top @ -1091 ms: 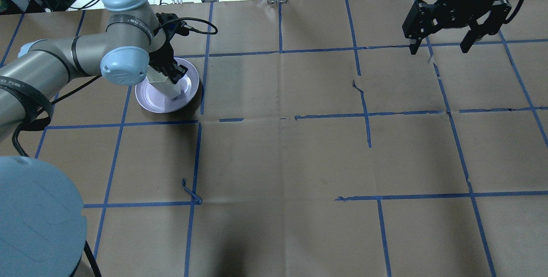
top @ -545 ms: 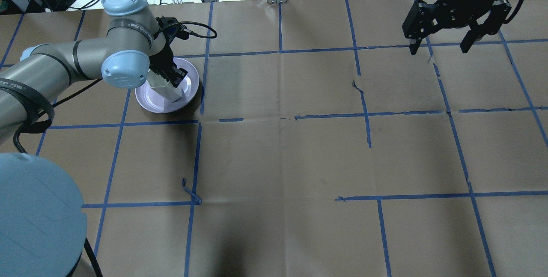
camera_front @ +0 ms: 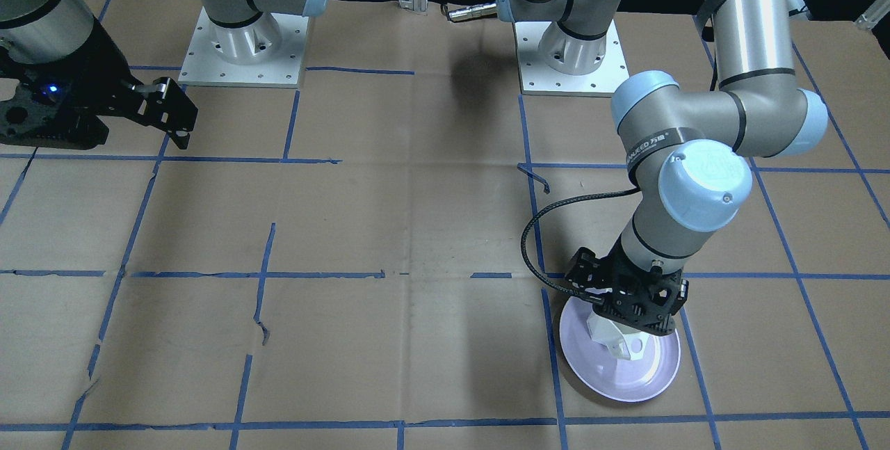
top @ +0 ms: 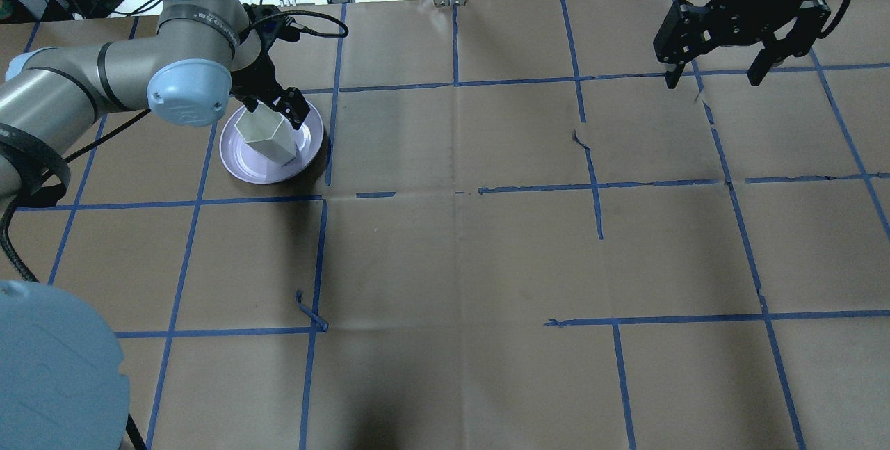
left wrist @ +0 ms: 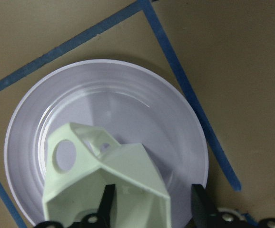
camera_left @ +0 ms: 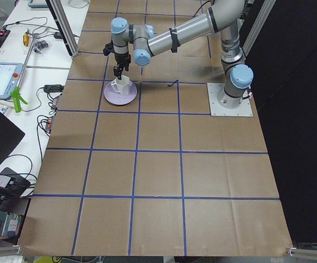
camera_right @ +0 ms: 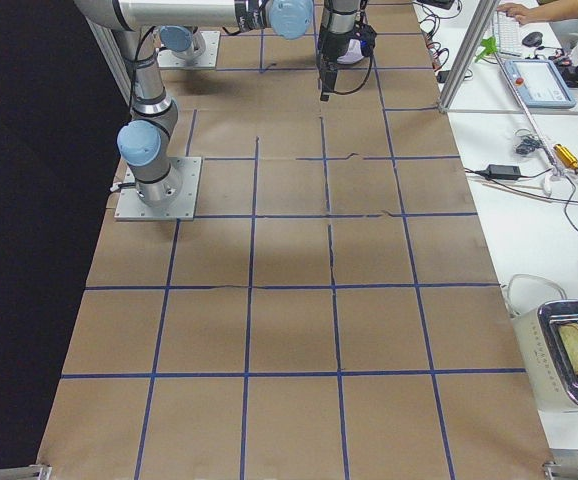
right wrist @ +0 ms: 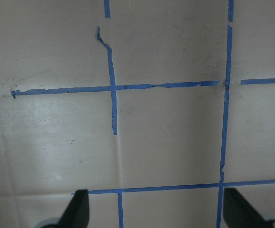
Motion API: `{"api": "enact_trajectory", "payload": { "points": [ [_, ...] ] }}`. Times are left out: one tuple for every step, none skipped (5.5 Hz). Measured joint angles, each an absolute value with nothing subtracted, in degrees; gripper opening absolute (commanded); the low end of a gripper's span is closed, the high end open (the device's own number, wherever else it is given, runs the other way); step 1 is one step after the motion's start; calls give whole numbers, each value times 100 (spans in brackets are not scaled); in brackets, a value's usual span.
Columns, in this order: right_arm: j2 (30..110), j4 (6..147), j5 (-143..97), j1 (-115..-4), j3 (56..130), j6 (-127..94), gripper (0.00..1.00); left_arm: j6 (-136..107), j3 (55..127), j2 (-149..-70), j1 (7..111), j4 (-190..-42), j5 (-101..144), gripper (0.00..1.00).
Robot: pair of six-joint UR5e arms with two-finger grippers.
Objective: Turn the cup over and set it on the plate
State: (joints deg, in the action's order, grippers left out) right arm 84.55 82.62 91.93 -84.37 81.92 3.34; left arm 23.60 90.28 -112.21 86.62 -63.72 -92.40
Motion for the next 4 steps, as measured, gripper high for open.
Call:
{"api": "enact_trajectory", "payload": {
  "points": [
    [8455, 8262, 9193, -8437, 8192, 334, 100, 1911, 8570, -11016, 8759, -7152, -9219, 98],
    [8455, 8262, 9193, -8437, 8192, 334, 100, 1478, 8096, -10805, 8914, -8002, -9213, 98],
    [8454, 8262, 9193, -8437, 8192, 334, 100, 1013, 7810, -10529, 9054, -8743, -9211, 98],
    [8455, 8262, 9194, -8437, 8191, 334, 100, 759, 7738, -10187, 9141, -9333, -9211, 98]
  ]
}}
